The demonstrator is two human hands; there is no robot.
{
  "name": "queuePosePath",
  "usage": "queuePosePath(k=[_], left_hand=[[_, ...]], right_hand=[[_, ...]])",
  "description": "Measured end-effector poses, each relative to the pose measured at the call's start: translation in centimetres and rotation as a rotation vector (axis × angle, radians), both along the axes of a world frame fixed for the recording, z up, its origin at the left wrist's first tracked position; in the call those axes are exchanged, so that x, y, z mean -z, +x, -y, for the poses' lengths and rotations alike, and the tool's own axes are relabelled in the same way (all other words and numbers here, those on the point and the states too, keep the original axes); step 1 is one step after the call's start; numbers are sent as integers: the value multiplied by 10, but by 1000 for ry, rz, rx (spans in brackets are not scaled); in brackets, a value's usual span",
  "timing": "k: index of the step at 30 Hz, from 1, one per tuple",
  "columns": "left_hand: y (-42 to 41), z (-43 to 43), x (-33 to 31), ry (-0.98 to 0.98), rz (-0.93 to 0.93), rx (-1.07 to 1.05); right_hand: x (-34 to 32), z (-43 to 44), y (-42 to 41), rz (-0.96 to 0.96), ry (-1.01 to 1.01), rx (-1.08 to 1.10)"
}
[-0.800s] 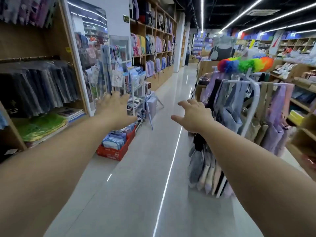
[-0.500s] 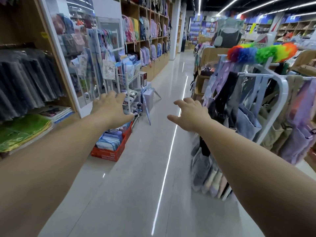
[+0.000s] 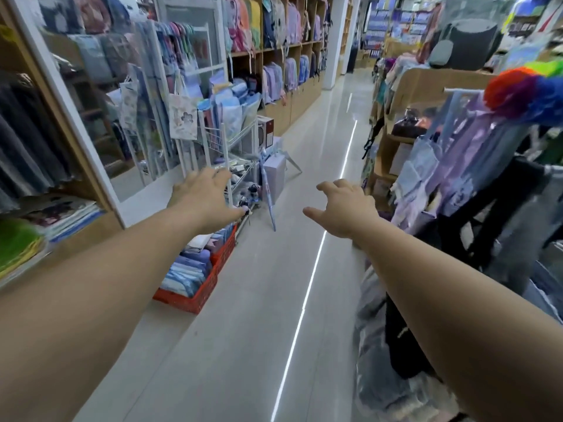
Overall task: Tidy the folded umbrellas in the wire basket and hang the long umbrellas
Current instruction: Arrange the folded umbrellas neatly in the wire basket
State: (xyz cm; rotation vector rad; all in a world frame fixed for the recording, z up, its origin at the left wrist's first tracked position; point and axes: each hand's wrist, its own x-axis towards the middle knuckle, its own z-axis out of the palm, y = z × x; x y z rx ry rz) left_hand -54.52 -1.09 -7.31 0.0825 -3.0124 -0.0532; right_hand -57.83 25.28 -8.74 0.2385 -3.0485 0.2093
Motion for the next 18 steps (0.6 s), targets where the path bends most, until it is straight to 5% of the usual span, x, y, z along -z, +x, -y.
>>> queuePosePath(k=[18], left_hand=[[-447,99,109,135,235,35]], right_hand=[[102,108,-430,232,-50,5]])
